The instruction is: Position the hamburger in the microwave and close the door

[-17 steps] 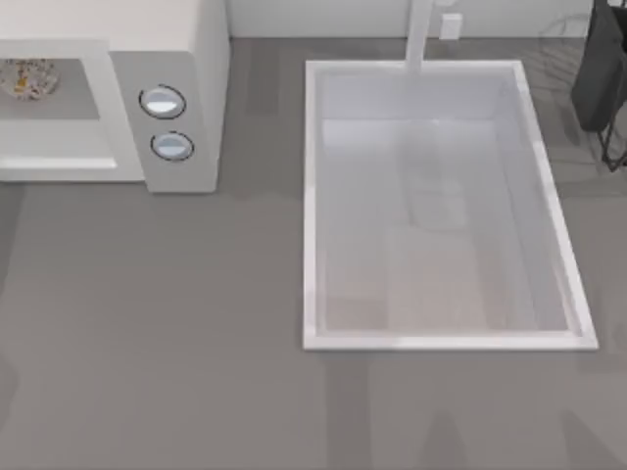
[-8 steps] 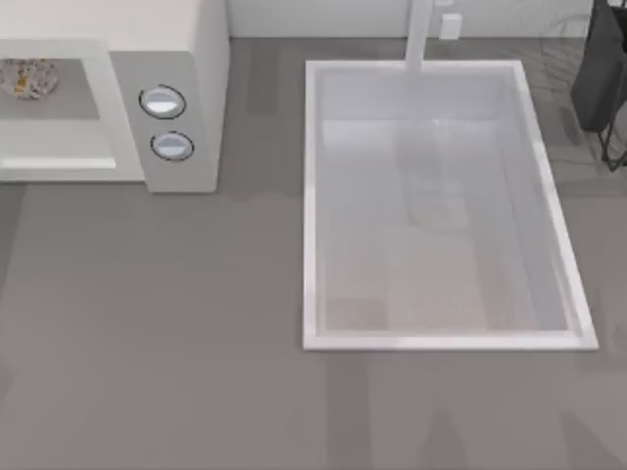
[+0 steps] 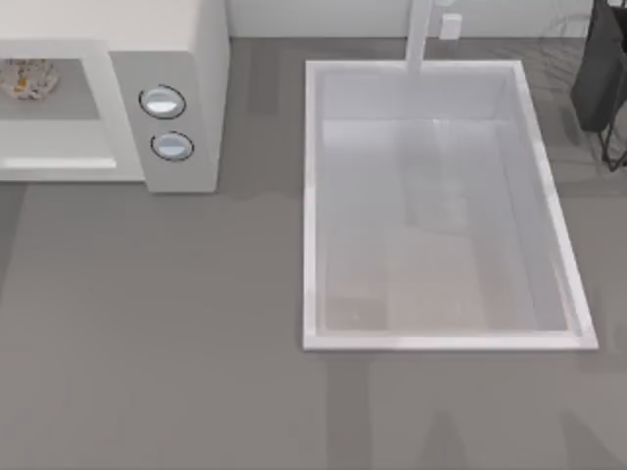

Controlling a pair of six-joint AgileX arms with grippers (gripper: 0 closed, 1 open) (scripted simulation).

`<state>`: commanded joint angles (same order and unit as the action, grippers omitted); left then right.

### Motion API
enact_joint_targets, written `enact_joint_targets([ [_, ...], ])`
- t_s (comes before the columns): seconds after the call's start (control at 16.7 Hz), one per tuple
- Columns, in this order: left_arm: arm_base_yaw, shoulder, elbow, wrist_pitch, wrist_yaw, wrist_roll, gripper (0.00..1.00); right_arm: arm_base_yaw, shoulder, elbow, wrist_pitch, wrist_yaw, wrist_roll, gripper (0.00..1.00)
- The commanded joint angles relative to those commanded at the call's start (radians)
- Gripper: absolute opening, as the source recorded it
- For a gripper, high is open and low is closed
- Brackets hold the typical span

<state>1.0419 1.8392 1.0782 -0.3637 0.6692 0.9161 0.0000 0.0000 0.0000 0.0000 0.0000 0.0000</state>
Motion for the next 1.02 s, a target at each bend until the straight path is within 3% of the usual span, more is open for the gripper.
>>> enact_joint_targets([
  [0.36, -0.014, -0.019, -0.019, 0.011, -0.005, -0.013, 0.0, 0.0, 0.0, 0.0, 0.0, 0.0, 0.0, 1.0],
  [0.78, -0.156, -0.264, -0.322, 0.145, -0.077, -0.166, 0.0, 0.0, 0.0, 0.0, 0.0, 0.0, 0.0, 1.0],
  [1.02, -0.188, -0.316, -0.376, 0.179, -0.092, -0.201, 0.0, 0.0, 0.0, 0.0, 0.0, 0.0, 0.0, 1.0],
])
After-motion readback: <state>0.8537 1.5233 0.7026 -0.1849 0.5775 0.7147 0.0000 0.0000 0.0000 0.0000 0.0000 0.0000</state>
